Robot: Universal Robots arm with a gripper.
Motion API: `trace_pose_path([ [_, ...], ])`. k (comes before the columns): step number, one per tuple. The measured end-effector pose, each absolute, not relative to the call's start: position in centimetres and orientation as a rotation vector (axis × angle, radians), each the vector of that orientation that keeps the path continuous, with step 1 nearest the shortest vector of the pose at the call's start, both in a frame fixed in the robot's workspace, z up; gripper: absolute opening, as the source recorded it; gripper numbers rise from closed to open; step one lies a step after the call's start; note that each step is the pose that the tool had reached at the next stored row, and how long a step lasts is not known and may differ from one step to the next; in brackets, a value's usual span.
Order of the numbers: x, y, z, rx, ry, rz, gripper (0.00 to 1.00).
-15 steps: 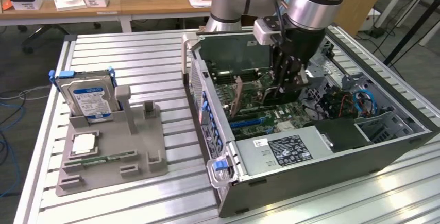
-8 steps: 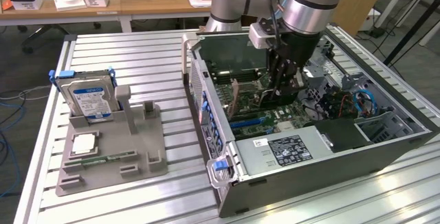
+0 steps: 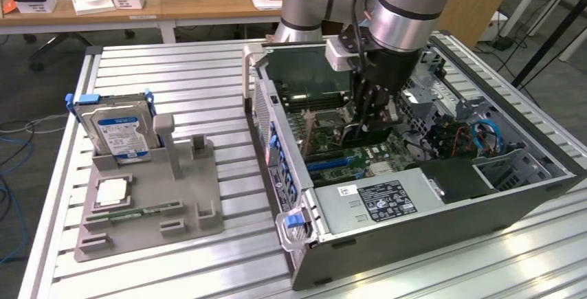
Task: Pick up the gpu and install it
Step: 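Insert the gpu into the slot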
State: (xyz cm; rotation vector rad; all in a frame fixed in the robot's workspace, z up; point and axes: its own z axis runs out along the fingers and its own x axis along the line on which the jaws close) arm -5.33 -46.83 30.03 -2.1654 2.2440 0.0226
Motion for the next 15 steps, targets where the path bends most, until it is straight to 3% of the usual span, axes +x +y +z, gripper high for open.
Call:
trace_pose_path([
  [15, -5.9, -46.8, 28.5, -2.166, 2.244, 0.023, 0.26],
])
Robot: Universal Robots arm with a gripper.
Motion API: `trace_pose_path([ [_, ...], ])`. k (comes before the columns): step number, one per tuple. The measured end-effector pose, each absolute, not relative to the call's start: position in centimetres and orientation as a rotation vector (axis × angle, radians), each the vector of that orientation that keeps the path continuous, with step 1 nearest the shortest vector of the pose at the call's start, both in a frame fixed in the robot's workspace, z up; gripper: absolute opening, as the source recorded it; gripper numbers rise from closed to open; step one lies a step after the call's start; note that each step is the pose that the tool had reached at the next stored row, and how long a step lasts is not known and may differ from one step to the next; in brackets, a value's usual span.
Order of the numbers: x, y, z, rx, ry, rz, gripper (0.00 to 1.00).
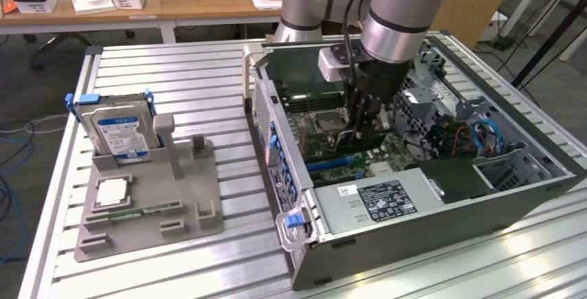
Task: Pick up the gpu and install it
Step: 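Insert the gpu into the slot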
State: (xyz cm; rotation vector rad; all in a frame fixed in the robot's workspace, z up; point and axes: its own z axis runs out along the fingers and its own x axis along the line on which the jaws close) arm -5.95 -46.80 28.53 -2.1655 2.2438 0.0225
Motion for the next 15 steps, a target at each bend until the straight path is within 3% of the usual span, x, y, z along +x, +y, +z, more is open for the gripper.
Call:
trace_pose_path([
  [15, -7.0, -46.5, 27.5, -2.165, 2.244, 0.023, 0.26],
])
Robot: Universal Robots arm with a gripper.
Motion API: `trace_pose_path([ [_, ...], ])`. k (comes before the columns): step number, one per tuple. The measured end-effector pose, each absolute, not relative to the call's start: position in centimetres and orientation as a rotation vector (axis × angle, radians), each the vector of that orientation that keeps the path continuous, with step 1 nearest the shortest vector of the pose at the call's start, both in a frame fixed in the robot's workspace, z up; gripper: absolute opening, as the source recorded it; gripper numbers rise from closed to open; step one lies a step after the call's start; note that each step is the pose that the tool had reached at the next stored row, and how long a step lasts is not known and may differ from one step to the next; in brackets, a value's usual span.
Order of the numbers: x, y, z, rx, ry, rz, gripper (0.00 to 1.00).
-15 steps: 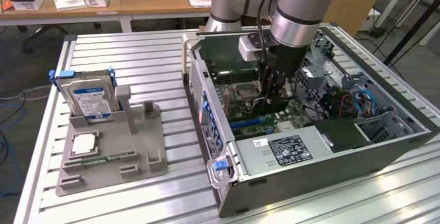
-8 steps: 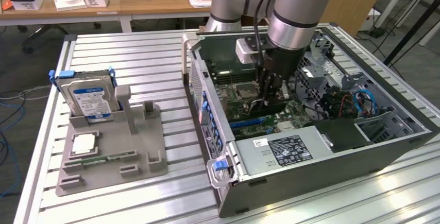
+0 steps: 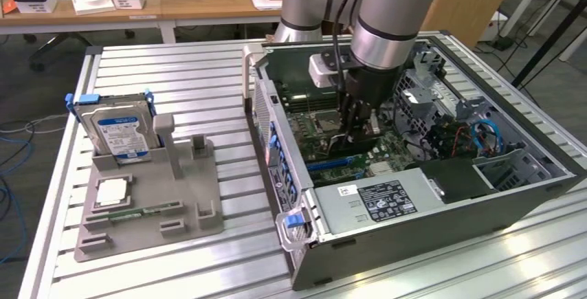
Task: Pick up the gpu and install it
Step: 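Insert the gpu into the slot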
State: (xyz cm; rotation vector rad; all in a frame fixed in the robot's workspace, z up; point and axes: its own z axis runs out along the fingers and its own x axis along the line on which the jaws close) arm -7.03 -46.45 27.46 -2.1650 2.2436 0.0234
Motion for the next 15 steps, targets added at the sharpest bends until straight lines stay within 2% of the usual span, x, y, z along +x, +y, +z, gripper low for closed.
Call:
trace_pose_path([
  [15, -7.7, -46.2, 26.3, -2.165, 2.244, 0.024, 0.26],
])
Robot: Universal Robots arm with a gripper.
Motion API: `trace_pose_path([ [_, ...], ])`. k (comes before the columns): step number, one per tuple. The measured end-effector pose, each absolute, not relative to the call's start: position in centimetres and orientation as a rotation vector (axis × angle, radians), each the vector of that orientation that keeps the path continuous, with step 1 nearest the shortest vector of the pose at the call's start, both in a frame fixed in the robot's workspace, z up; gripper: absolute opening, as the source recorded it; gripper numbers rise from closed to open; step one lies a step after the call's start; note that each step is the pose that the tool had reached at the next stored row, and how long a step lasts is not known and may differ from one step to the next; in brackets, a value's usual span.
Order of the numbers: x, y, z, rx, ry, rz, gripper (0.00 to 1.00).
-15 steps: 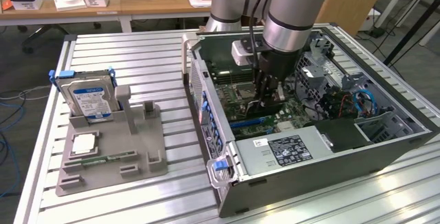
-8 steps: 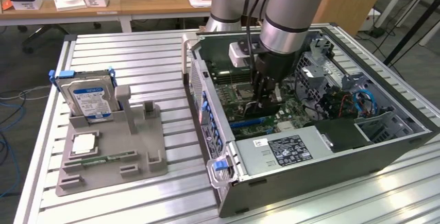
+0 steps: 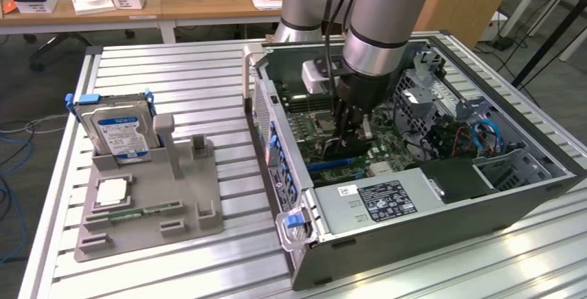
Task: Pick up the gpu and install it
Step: 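Insert the gpu into the slot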
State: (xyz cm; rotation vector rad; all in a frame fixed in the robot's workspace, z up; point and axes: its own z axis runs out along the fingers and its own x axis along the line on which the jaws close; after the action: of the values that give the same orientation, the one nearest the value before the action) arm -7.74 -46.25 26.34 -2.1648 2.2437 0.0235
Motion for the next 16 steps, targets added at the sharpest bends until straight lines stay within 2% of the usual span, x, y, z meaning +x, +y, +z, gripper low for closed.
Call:
trace_pose_path([
  [16, -7.77, -46.24, 25.79, -2.165, 2.244, 0.023, 0.26],
])
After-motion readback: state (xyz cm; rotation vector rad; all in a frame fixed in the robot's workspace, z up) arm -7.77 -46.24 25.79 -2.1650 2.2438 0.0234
